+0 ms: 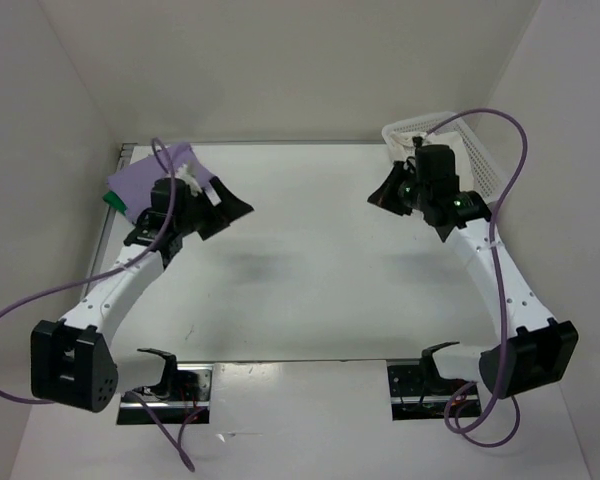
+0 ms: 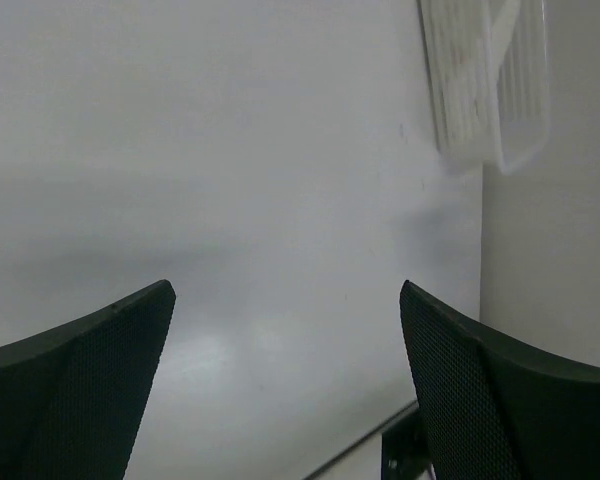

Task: Fold and stack the t-shirts
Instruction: Grab crumpled tshirt from bin with the right arm

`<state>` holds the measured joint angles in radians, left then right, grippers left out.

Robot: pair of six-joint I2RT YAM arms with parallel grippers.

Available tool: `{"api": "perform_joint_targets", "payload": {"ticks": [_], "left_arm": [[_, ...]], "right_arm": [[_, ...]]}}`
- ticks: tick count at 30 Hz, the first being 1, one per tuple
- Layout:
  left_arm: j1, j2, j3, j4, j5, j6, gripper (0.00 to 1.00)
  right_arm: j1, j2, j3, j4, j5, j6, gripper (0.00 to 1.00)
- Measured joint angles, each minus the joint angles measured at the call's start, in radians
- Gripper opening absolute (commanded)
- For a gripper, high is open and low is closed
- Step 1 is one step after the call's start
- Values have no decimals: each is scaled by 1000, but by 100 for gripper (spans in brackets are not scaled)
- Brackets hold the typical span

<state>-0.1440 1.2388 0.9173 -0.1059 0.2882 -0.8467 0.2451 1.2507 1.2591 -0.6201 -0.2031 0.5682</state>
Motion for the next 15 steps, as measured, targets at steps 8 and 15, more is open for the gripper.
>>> {"api": "perform_joint_targets", "payload": {"ticks": [8,15], "left_arm": [[-197,-73,-102,-50,26,40,100],[-212,-129,-114,-80,47,71,100]], "right_arm": [[-177,233,181,39,286,12,21],[-338,497,311,111,306,48,37]]}}
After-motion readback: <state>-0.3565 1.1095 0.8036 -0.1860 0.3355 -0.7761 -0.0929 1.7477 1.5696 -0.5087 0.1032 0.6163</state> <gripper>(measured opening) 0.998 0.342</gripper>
